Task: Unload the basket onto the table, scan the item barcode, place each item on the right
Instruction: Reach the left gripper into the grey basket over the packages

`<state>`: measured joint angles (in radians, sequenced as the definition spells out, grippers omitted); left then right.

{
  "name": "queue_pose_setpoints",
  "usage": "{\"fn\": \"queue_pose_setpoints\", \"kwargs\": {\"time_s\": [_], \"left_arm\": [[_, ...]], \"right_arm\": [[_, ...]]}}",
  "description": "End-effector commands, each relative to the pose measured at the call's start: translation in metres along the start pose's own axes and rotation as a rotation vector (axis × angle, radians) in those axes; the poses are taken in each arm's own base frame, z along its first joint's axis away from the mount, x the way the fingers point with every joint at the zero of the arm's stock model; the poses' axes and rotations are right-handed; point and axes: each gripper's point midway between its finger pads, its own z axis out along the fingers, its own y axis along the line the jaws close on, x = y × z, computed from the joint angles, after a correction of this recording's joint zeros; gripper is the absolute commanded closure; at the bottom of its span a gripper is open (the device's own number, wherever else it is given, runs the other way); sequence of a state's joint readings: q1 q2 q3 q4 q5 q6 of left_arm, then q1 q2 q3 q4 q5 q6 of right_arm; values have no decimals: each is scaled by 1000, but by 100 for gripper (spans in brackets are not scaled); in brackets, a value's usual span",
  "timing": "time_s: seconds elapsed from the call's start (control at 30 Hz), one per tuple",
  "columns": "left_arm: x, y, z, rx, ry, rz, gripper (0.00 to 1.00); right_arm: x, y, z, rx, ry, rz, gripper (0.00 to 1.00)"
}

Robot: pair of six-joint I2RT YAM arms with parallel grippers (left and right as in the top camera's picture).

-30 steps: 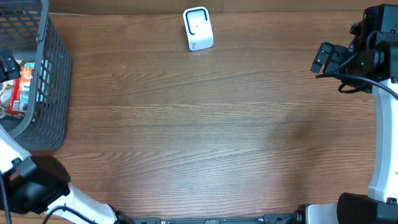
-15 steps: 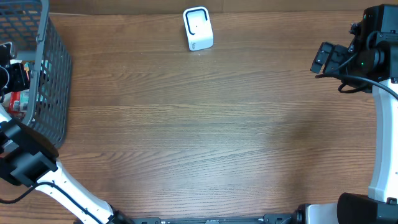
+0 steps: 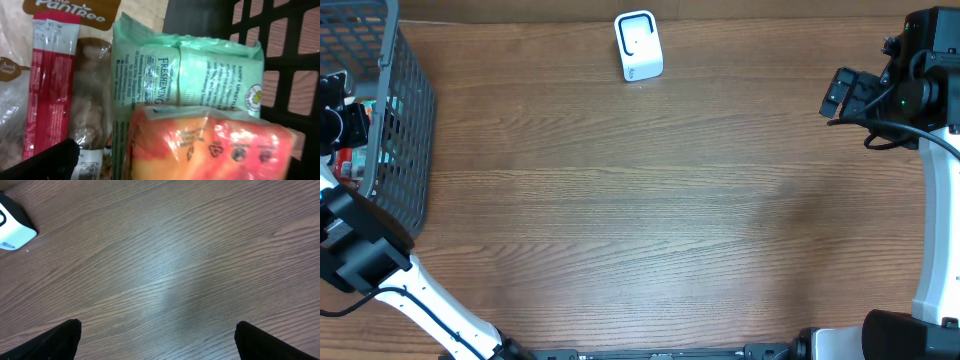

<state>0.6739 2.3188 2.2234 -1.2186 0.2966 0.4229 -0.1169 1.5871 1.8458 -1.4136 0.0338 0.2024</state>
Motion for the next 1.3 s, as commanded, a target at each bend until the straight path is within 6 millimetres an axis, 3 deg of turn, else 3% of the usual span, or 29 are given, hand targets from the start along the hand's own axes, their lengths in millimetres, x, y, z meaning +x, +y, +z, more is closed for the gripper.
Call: {"fn": "queue_pose_setpoints", "kwargs": {"time_s": [0.0,0.23,0.33,0.37,0.4,0.6,0.77,0.9,1.0,1.13,1.2,1.27], "left_arm": [[8,-5,21,29,31,19,0],[9,-15,29,66,29,23,0],[11,-16,29,71,37,19,19],[13,-17,29,75,44,17,32],[14,-17,29,76,47,16,36],[14,-16,28,71,47,12,46],[-2,-15,8,46,-6,-29,51],[-31,-19,-41,0,-125,-35,51],[-51,-23,-95,-63,-242,-51,50],[-63,-30,-171,-169,-390,-89,50],[-65,-44,-217,-188,-488,-103,49],[-63,-57,-249,-197,-555,-106,49]], "right_arm": [[-6,-1,-5,3,-27,5,0],[-6,-1,-5,3,-27,5,0],[-6,-1,-5,3,-27,5,0],[-6,-1,-5,3,-27,5,0],[-6,-1,-5,3,-27,5,0],[-6,-1,-5,3,-27,5,0],[-6,-1,-5,3,-27,5,0],[-6,-1,-5,3,-27,5,0],[-6,-1,-5,3,-27,5,0],[-6,-1,-5,3,-27,5,0],[-6,-1,-5,3,-27,5,0],[-6,-1,-5,3,-27,5,0]]}}
